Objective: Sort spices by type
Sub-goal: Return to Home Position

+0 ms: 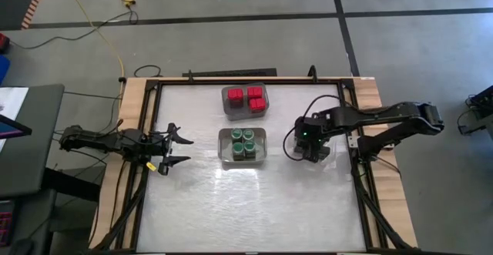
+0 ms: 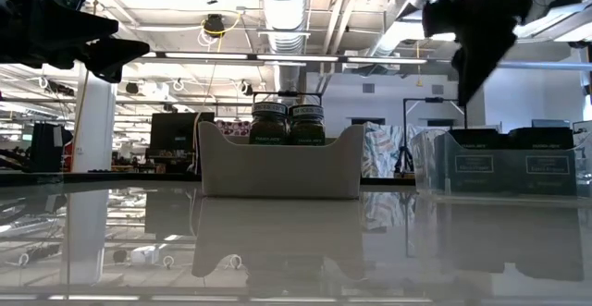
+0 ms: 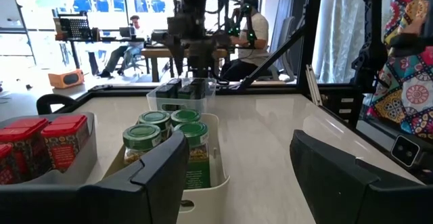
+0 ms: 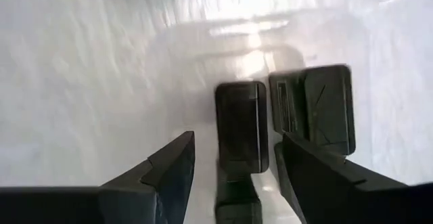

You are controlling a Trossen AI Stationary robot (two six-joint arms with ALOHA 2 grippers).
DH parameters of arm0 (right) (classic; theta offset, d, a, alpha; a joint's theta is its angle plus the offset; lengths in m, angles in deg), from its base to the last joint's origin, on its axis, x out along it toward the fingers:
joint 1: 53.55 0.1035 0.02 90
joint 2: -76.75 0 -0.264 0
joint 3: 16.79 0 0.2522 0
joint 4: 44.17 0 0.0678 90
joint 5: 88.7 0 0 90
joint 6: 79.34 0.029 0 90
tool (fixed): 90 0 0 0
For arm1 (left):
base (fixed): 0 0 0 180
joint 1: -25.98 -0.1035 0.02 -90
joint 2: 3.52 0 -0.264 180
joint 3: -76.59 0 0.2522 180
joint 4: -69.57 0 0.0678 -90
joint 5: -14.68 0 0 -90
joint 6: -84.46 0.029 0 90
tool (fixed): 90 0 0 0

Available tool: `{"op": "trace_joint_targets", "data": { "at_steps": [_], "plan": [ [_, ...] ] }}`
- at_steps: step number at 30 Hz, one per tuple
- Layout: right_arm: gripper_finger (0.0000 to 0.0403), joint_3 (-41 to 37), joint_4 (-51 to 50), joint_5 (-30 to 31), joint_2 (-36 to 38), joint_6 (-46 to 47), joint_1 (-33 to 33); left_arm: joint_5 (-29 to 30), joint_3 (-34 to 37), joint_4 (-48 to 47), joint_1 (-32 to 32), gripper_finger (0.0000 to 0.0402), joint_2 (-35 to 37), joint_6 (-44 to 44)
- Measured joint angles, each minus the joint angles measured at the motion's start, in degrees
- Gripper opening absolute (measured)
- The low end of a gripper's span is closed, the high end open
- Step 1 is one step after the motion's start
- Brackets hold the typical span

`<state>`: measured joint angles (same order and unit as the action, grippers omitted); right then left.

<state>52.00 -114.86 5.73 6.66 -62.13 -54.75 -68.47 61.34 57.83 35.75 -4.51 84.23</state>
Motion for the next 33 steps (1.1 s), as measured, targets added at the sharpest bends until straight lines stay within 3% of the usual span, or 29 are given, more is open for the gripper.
{"op": "trace_joint_targets", "data": {
  "at_steps": [6,11,25,33],
  "plan": [
    [0.0249,0.0,10.3,0.0,3.6,2.4,0.1,0.0,0.0,0.0,0.0,0.0247,0.0,0.0],
    [0.0249,0.3,19.4,0.0,-0.5,-1.0,-1.0,0.0,0.0,0.0,0.0,0.0247,0.0,0.0],
    [0.0249,15.6,7.0,0.0,-23.2,-14.0,-3.3,0.0,0.0,0.0,0.0,0.0247,0.0,0.0],
    [0.0249,20.7,2.1,0.1,-31.8,-17.8,-3.3,0.0,0.0,0.0,0.0,0.0247,0.0,0.0]
  ]
}}
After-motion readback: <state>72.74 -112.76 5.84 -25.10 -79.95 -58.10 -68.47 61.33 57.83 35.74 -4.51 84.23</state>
